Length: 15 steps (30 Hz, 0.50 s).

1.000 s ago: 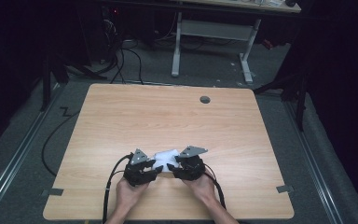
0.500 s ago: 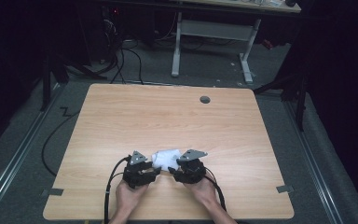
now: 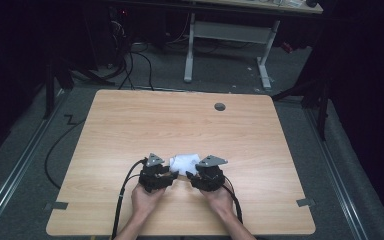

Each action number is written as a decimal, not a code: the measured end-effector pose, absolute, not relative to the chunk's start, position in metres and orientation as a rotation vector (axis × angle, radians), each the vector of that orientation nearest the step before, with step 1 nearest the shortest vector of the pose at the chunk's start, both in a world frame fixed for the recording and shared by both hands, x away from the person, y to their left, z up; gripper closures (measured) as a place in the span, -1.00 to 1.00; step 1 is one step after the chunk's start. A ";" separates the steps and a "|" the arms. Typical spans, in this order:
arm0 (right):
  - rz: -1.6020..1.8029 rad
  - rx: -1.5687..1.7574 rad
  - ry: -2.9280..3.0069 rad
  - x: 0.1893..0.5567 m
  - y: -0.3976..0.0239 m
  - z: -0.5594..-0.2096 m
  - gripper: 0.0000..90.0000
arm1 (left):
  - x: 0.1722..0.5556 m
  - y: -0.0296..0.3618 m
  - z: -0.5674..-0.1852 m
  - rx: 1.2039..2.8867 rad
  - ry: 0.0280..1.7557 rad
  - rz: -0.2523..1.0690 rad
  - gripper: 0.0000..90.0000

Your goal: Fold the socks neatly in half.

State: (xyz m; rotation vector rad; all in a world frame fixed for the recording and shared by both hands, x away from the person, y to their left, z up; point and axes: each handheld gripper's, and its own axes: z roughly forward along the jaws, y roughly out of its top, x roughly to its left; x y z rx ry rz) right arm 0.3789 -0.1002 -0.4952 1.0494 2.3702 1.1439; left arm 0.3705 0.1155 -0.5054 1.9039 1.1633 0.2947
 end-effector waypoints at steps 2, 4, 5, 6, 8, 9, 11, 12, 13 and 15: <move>1.145 1.063 2.357 0.381 -0.102 -0.496 0.15 | 0.373 0.114 -0.505 1.905 1.159 0.294 0.20; 1.147 1.084 2.346 0.383 -0.103 -0.496 0.15 | 0.376 0.113 -0.505 1.892 1.156 0.299 0.20; 1.149 1.092 2.339 0.384 -0.104 -0.497 0.15 | 0.378 0.113 -0.506 1.879 1.164 0.289 0.20; 1.149 1.092 2.339 0.384 -0.104 -0.497 0.15 | 0.378 0.113 -0.506 1.879 1.164 0.289 0.20; 1.138 1.107 2.338 0.387 -0.104 -0.497 0.15 | 0.380 0.112 -0.508 1.877 1.169 0.283 0.20; 1.123 1.102 2.342 0.389 -0.104 -0.496 0.15 | 0.381 0.112 -0.509 1.877 1.170 0.286 0.20; 1.107 1.095 2.337 0.393 -0.102 -0.492 0.16 | 0.384 0.111 -0.509 1.891 1.167 0.293 0.20; 1.113 1.101 2.329 0.394 -0.101 -0.492 0.16 | 0.384 0.111 -0.509 1.891 1.167 0.293 0.19; 1.112 1.106 2.333 0.396 -0.101 -0.493 0.16 | 0.388 0.110 -0.507 1.889 1.166 0.297 0.19; 1.104 1.118 2.334 0.398 -0.101 -0.494 0.16 | 0.392 0.109 -0.507 1.897 1.168 0.300 0.18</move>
